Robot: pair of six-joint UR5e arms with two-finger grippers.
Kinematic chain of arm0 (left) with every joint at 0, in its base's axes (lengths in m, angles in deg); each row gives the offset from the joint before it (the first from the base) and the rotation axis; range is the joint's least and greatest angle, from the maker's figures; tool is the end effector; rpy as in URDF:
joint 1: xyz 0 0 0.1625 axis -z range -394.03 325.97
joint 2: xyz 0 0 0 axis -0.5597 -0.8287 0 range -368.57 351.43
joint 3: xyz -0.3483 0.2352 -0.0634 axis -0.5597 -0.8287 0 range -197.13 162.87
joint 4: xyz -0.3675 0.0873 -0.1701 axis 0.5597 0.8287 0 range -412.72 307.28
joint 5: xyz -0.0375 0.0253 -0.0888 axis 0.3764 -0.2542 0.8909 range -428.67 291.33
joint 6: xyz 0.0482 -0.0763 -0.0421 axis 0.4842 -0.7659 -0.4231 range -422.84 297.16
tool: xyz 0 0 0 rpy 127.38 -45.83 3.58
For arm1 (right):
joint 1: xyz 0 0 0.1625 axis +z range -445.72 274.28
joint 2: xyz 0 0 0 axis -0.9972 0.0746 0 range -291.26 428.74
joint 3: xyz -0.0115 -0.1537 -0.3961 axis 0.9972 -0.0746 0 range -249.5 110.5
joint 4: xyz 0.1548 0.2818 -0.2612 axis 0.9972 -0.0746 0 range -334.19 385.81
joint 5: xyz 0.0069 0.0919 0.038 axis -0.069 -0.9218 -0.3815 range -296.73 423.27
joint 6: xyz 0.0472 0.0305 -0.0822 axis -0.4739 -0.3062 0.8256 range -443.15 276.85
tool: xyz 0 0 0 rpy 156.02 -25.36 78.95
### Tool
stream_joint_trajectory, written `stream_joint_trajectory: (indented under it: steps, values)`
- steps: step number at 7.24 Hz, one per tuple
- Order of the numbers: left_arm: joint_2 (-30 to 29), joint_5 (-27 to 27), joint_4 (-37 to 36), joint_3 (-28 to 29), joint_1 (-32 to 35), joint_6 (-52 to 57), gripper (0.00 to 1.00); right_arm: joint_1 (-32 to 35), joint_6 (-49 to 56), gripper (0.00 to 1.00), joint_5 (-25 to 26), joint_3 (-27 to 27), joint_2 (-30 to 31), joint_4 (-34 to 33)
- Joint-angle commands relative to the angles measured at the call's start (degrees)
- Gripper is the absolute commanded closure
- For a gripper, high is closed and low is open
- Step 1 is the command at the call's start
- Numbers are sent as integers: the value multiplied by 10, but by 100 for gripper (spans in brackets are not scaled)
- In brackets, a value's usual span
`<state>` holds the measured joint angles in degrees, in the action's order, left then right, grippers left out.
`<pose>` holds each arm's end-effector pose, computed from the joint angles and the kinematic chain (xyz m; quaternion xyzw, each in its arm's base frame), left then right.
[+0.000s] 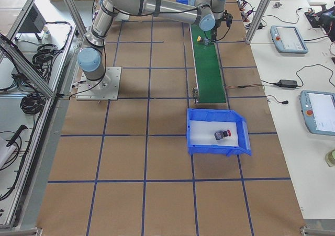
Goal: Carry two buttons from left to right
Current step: 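Lower the right gripper onto the yellow-capped button and close it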
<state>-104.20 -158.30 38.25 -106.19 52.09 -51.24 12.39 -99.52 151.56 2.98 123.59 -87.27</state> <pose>-0.0984 -0.5297 0.4446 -0.0671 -0.9965 -0.0484 0.0099 0.2376 -0.7007 0.3017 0.0712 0.9962 -0.0433 0.0247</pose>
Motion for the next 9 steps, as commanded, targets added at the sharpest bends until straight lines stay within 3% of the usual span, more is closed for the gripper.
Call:
stream_joint_trajectory:
  steps: [1,6,8,9]
  values:
    - [1,-1,0,0,0,0,0,1,-24,1,0,1,-7,-2]
    - [0,-4,0,-1,0,1,0,0,-17,5,0,10,-14,-14]
    - [0,-3,0,-1,0,1,0,-3,-2,17,0,12,-14,-15]
    - [-2,-4,0,-1,1,1,0,-5,23,35,1,13,-16,-14]
